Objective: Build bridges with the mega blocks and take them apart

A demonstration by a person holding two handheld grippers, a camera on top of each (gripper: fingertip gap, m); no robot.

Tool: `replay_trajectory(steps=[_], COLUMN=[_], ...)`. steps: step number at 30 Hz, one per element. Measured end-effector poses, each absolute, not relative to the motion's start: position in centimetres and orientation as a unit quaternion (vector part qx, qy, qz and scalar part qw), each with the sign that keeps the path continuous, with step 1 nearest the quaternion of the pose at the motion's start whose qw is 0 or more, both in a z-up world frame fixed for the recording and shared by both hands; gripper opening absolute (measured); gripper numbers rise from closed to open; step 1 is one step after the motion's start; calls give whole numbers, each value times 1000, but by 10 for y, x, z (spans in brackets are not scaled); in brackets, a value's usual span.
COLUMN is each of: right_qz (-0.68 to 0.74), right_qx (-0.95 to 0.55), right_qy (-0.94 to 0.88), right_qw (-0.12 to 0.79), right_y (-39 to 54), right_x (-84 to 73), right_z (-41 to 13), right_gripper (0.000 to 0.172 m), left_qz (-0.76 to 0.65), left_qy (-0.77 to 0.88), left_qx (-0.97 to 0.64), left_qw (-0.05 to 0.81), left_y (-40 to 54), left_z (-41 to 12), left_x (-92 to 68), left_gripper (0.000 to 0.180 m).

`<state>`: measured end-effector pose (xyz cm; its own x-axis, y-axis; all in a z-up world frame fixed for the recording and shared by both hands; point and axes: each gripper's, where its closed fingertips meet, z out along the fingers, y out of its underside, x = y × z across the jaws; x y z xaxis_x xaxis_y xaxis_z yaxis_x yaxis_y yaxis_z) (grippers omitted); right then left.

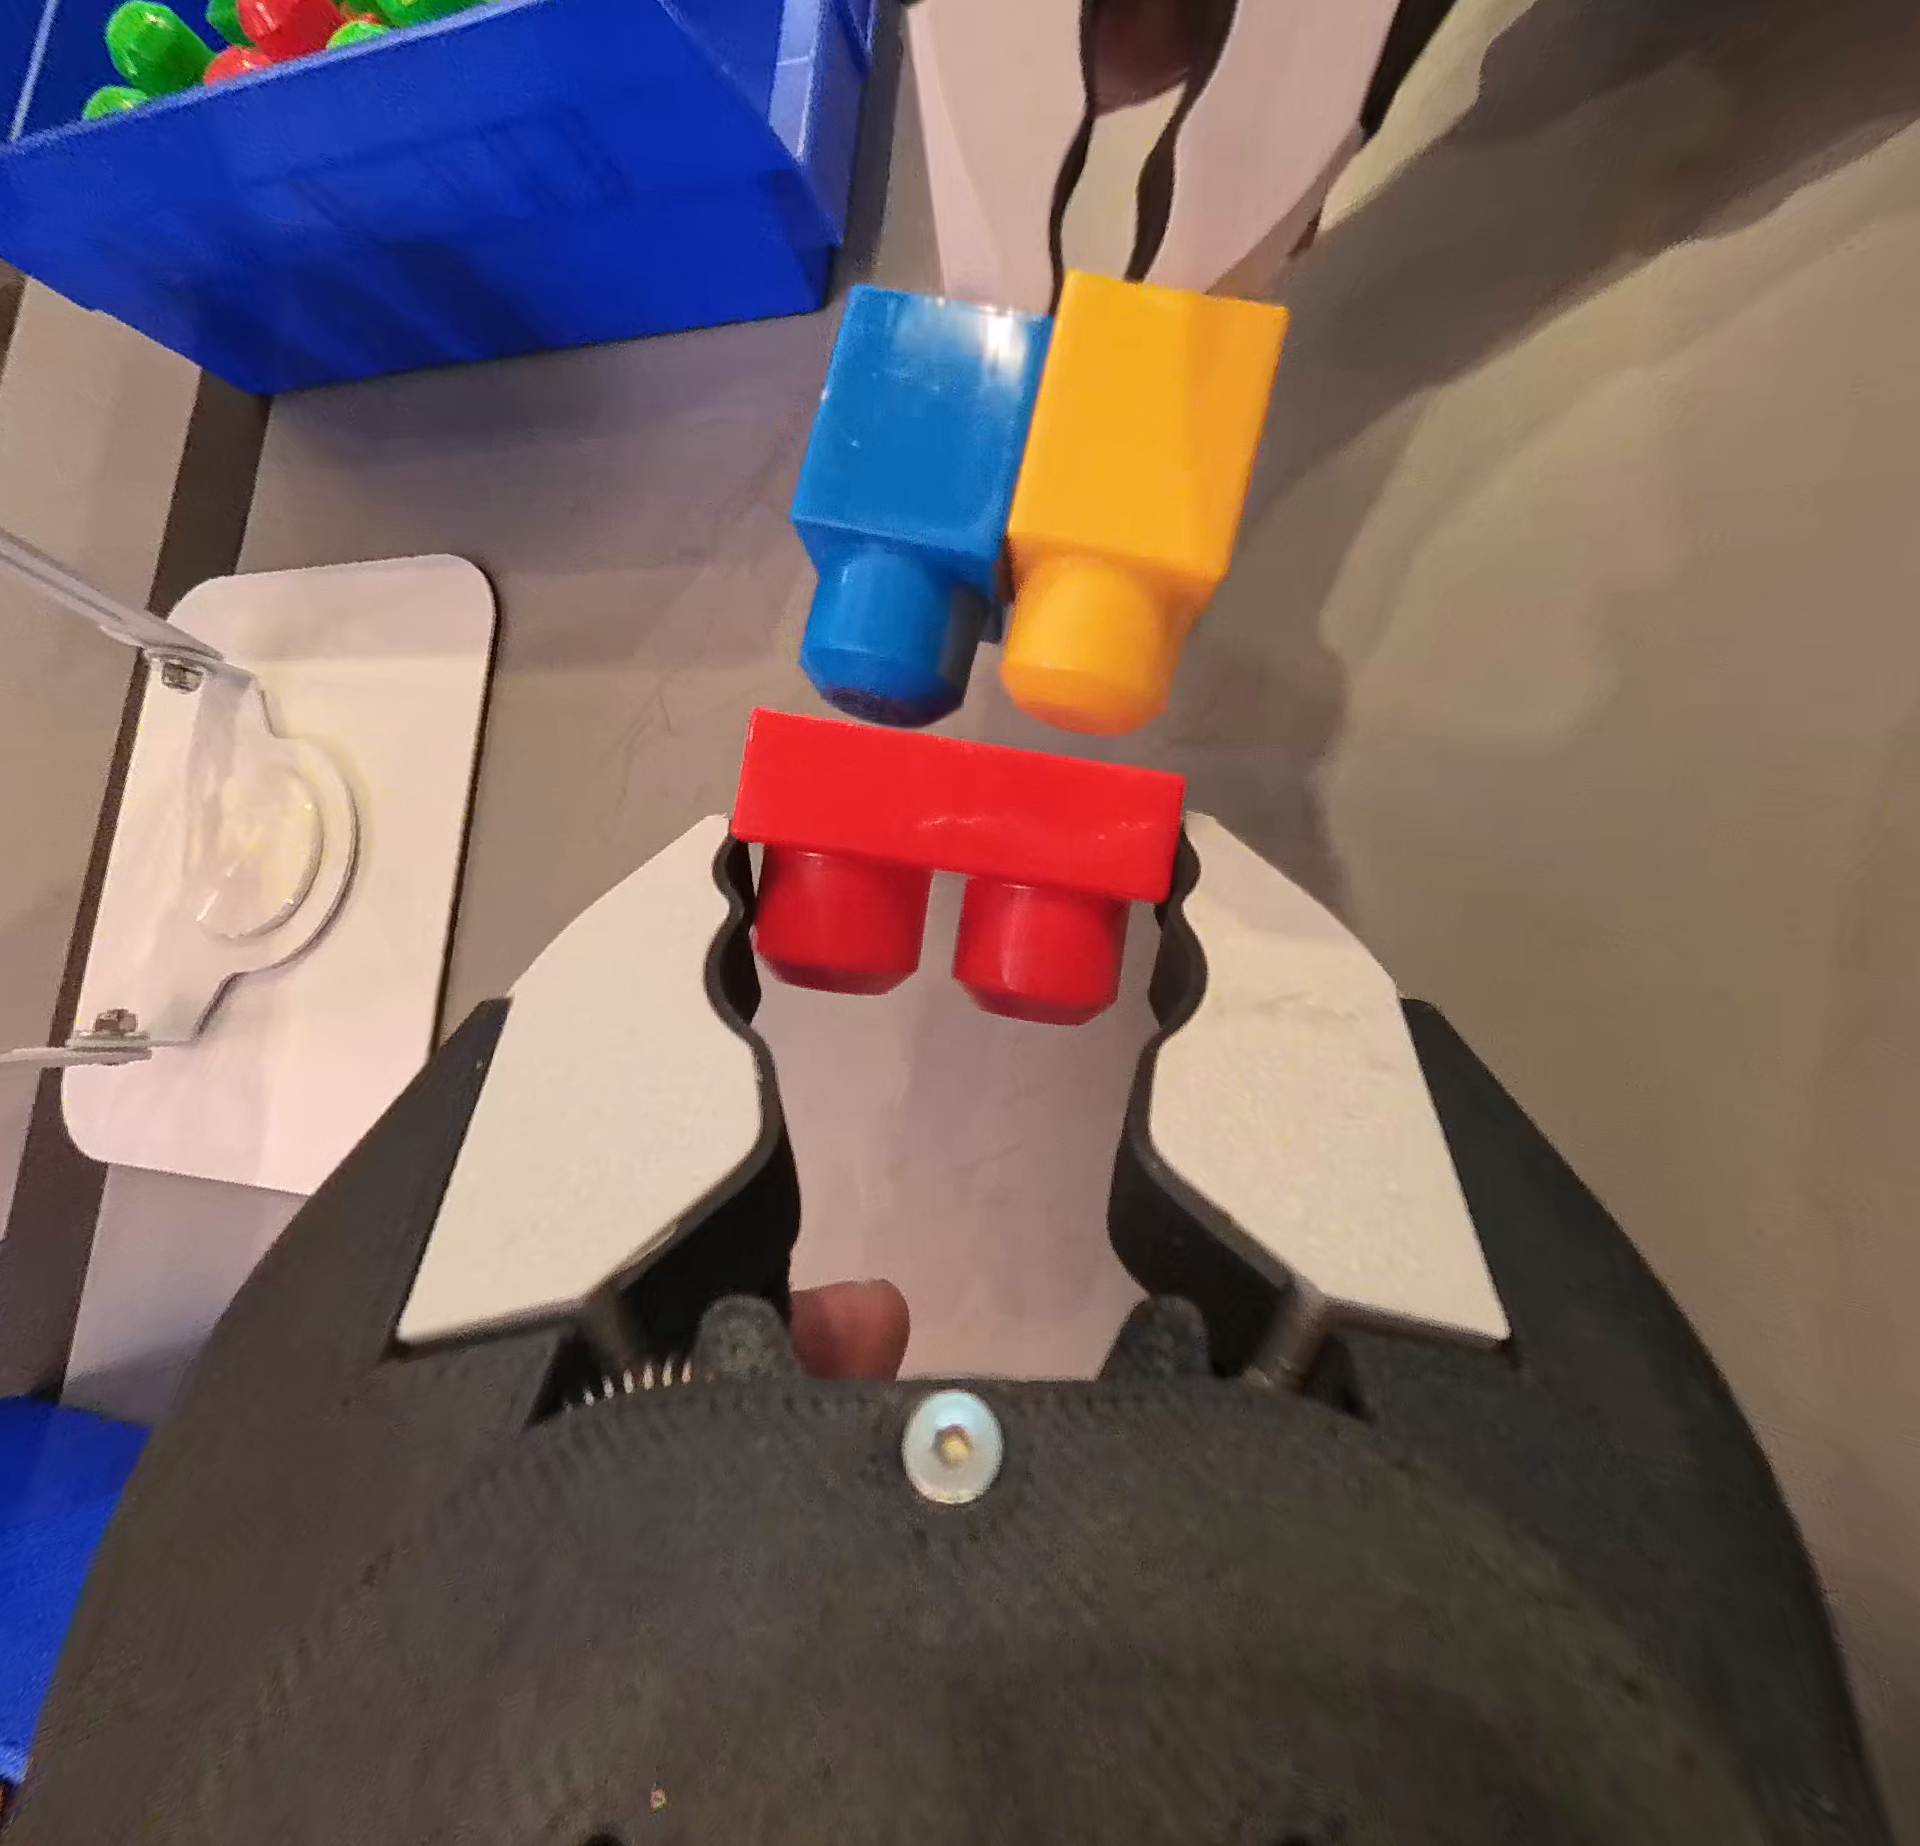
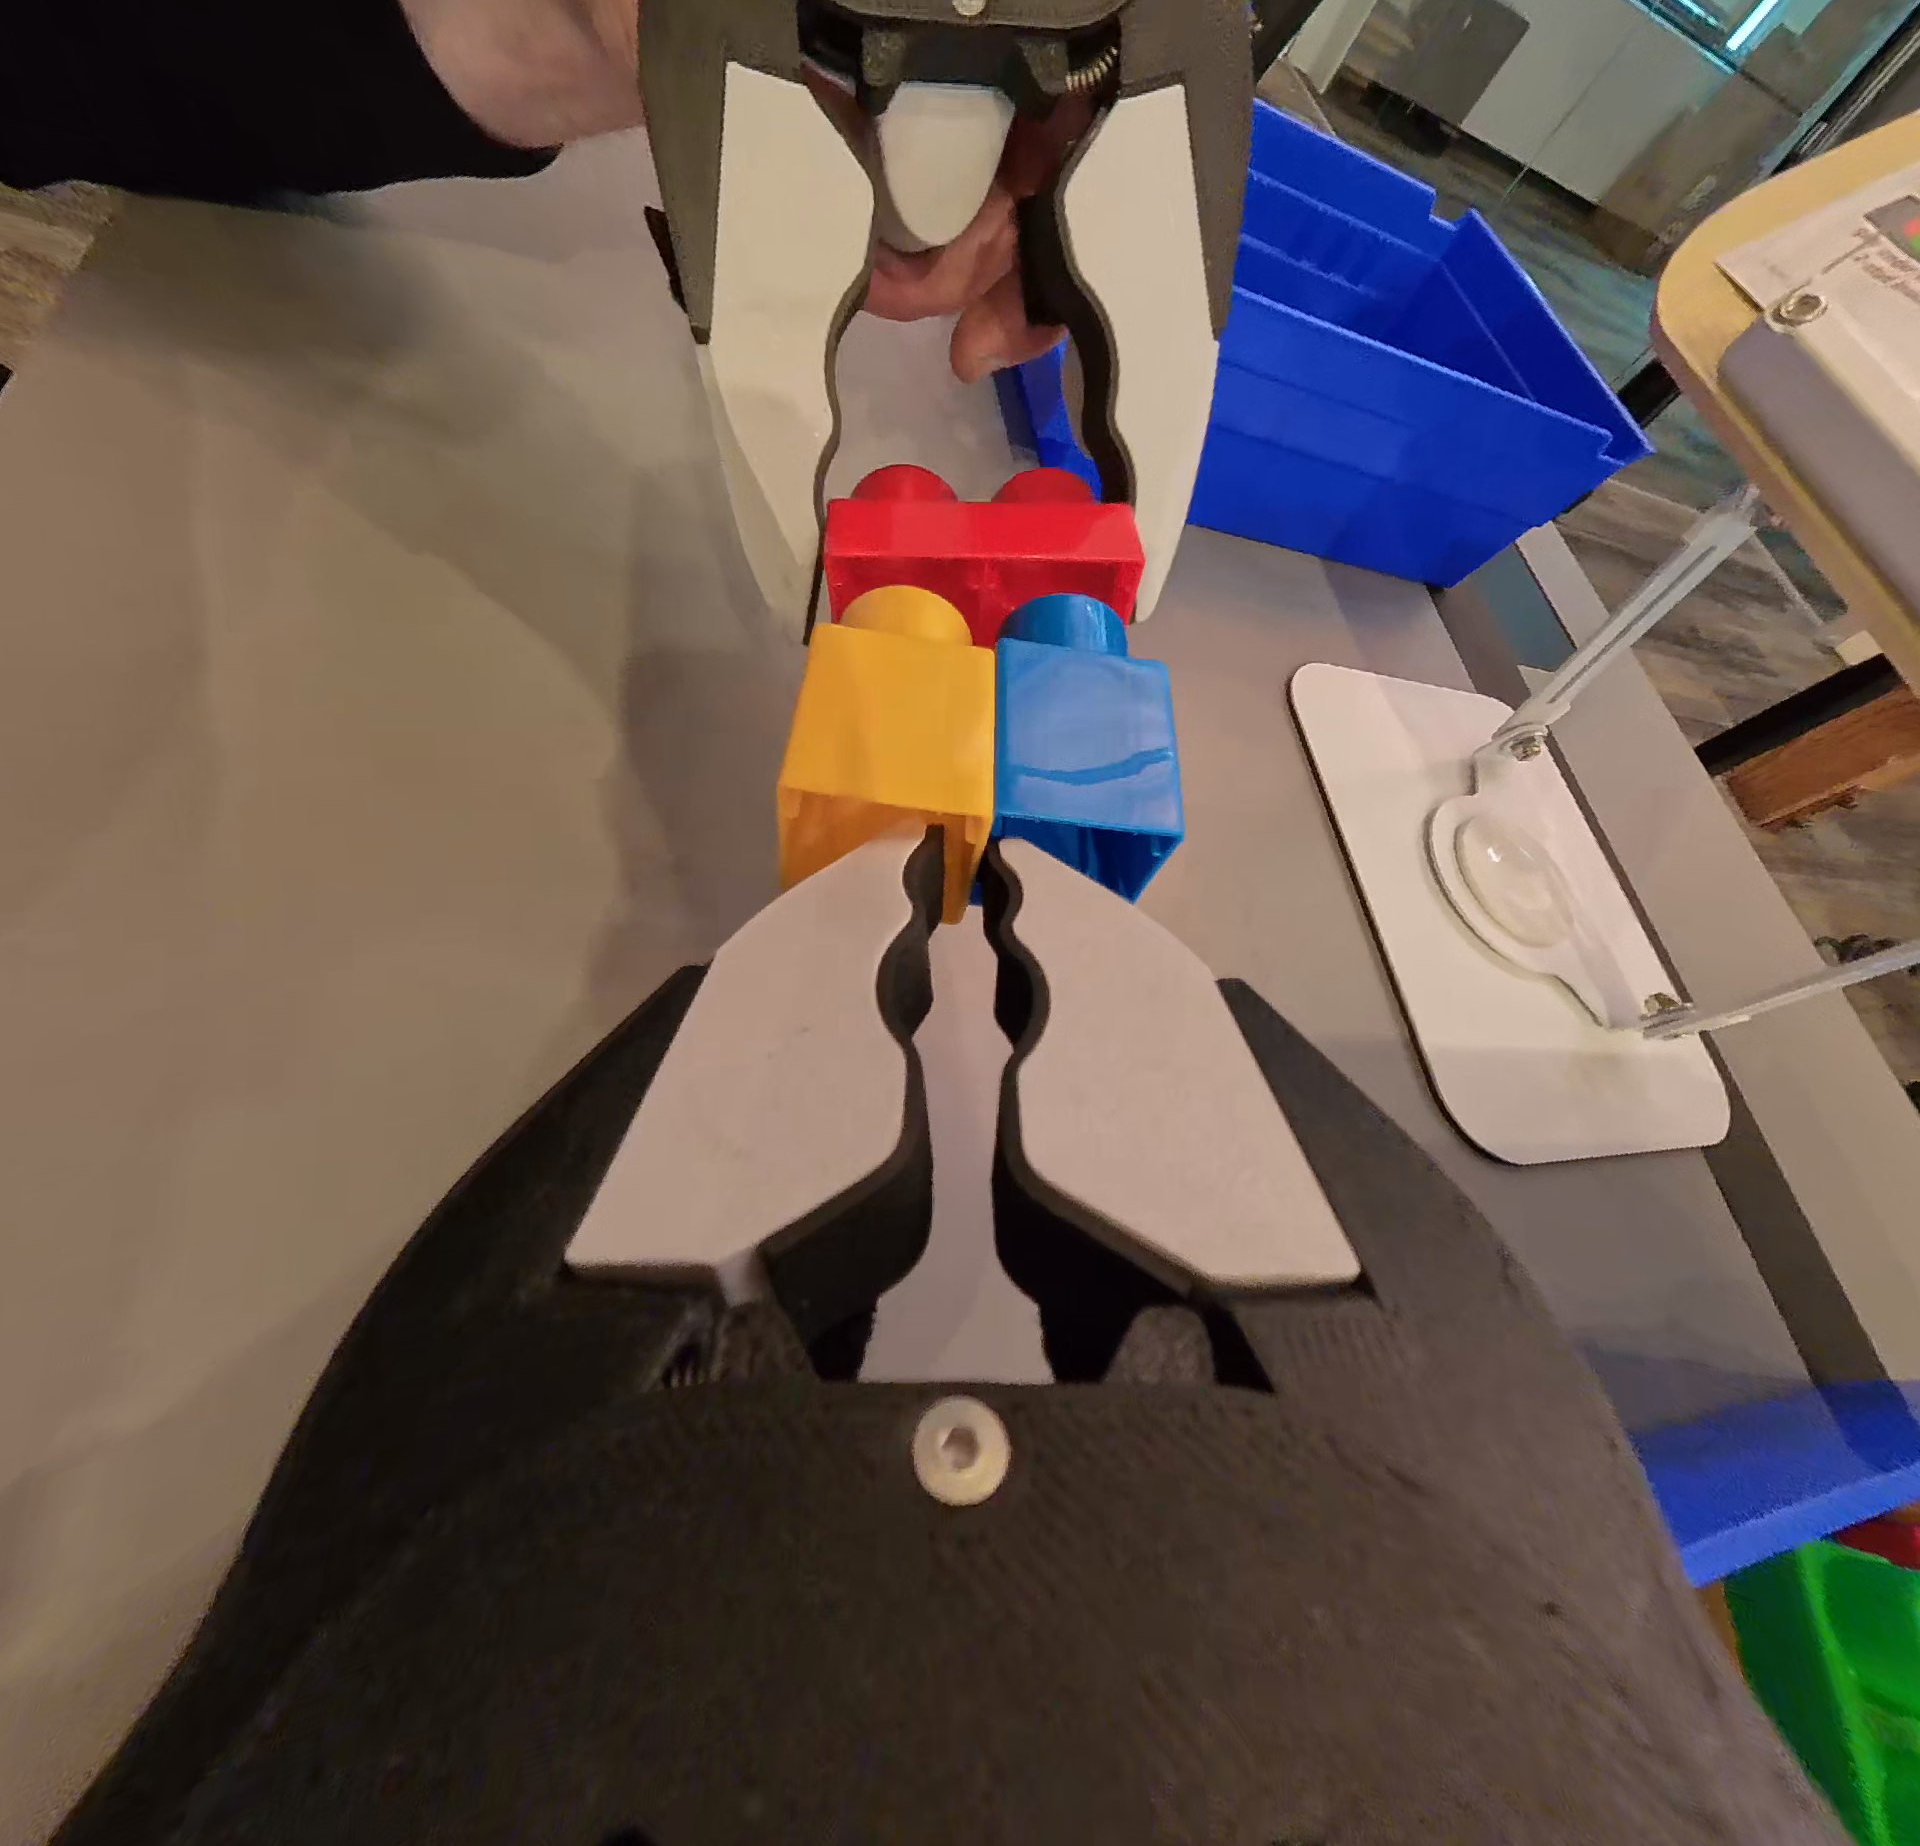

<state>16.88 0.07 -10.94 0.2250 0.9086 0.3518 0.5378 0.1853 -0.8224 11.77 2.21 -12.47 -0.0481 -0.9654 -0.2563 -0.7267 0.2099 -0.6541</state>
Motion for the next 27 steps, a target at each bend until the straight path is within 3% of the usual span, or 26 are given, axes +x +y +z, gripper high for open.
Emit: replay_trajectory(steps=[27], right_qz=[163], right_qx=[-566], right_qy=[-640], right_qw=[494], right_y=[-12], right_x=[155], right_z=[-117], right_gripper=[6], left_qz=[-188], left_qy=[725], left_qx=[-581], left_qw=[318], left_y=[5], left_z=[-125], left_x=[129], left_gripper=[74])
